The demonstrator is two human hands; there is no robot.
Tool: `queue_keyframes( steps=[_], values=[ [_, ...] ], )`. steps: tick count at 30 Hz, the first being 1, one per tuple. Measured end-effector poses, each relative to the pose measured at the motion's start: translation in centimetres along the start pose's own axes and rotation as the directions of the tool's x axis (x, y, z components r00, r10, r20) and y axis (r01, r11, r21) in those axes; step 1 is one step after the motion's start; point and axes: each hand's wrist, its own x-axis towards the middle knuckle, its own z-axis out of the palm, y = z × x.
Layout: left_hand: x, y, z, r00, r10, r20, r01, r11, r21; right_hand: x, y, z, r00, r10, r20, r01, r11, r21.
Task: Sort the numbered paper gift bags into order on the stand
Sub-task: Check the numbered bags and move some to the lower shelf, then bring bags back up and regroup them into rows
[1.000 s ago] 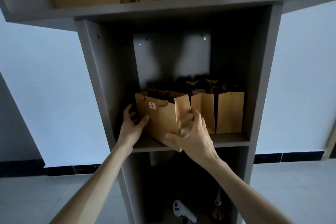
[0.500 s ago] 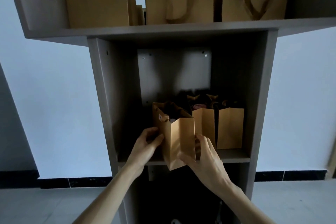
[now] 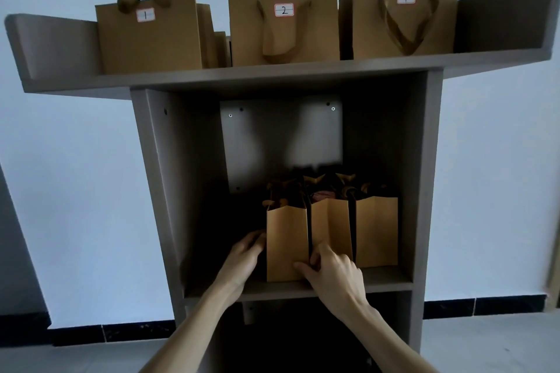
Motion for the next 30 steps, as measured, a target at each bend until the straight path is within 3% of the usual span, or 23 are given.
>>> queue_keyframes(
  steps=[10,15,20,30],
  values=[
    [1.1,-0.4,-0.9,0.999,-0.008,0.041,0.006,0.999,0.036,1.1,-0.1,0.1,1.0,0.01,0.004,-0.01,1.0,-0.008],
    [-1.8,0.2,-2.2,0.984,0.176,-0.02,-0.174,0.981,0.086,0.2,0.0,-2.4,0.996,-0.067,-0.056,0.071,0.995,0.076],
    [-5.7,2.4,-3.3,0.906,0.42,-0.055,-0.417,0.907,0.063,-1.8,-0.7,-5.9,0.978,-0.125,-0.17,0.149,0.979,0.136],
    [-9.8,12.7,-5.6,0.815,0.578,-0.028,-0.577,0.815,0.044,0.4,-5.9,-13.6,0.88,-0.235,-0.414,0.359,0.898,0.254]
  ],
)
